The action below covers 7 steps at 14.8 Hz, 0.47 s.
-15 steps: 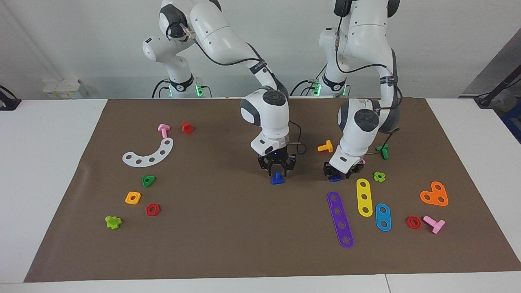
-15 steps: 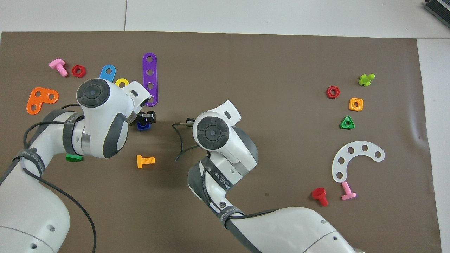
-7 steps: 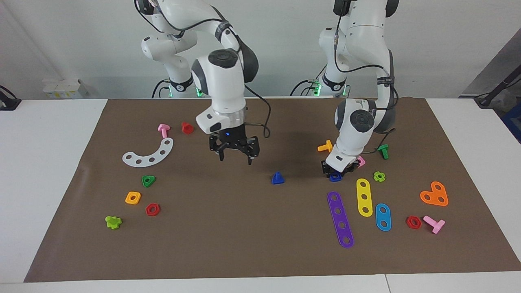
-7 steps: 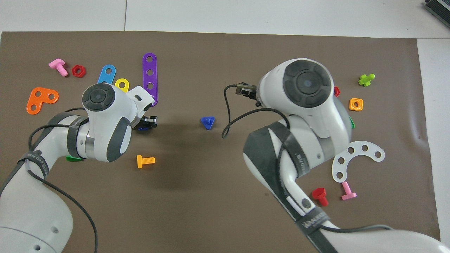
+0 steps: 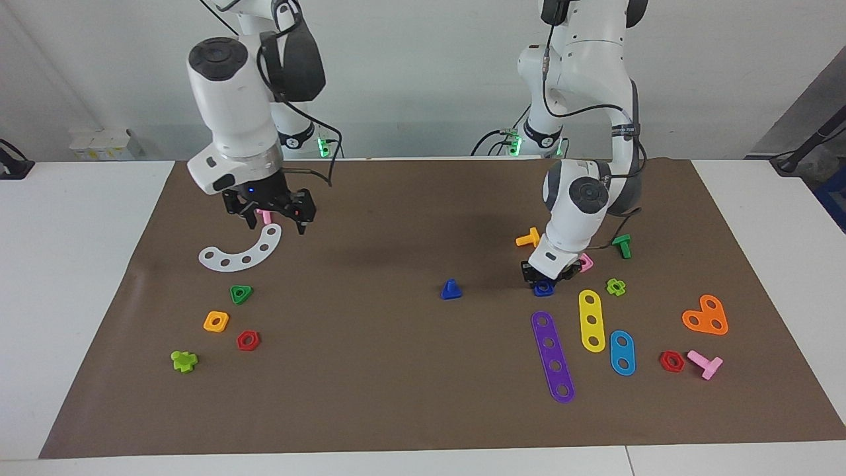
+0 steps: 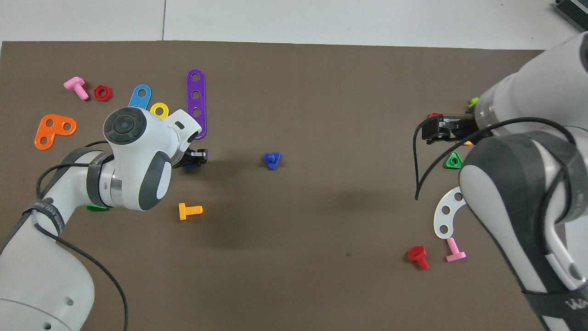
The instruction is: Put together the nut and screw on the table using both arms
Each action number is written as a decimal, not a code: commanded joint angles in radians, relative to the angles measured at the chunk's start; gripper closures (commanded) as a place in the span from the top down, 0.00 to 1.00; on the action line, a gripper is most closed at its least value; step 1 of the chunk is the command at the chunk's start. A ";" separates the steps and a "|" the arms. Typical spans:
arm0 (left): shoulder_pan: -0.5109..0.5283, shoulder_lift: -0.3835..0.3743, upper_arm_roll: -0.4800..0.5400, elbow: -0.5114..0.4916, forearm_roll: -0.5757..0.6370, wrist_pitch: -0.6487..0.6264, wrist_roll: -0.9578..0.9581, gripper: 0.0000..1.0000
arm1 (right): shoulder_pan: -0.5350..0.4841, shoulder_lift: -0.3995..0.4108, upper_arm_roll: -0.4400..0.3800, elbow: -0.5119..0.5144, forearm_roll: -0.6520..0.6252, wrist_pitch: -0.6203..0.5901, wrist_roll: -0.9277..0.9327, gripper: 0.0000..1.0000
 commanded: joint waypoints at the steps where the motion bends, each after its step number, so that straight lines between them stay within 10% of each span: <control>1: -0.053 0.030 0.017 0.147 -0.080 -0.114 -0.014 0.12 | -0.107 -0.077 0.016 -0.048 0.001 -0.032 -0.119 1.00; 7: -0.191 0.112 0.019 0.352 -0.141 -0.209 -0.189 0.11 | -0.251 -0.168 0.013 -0.015 0.001 -0.186 -0.311 1.00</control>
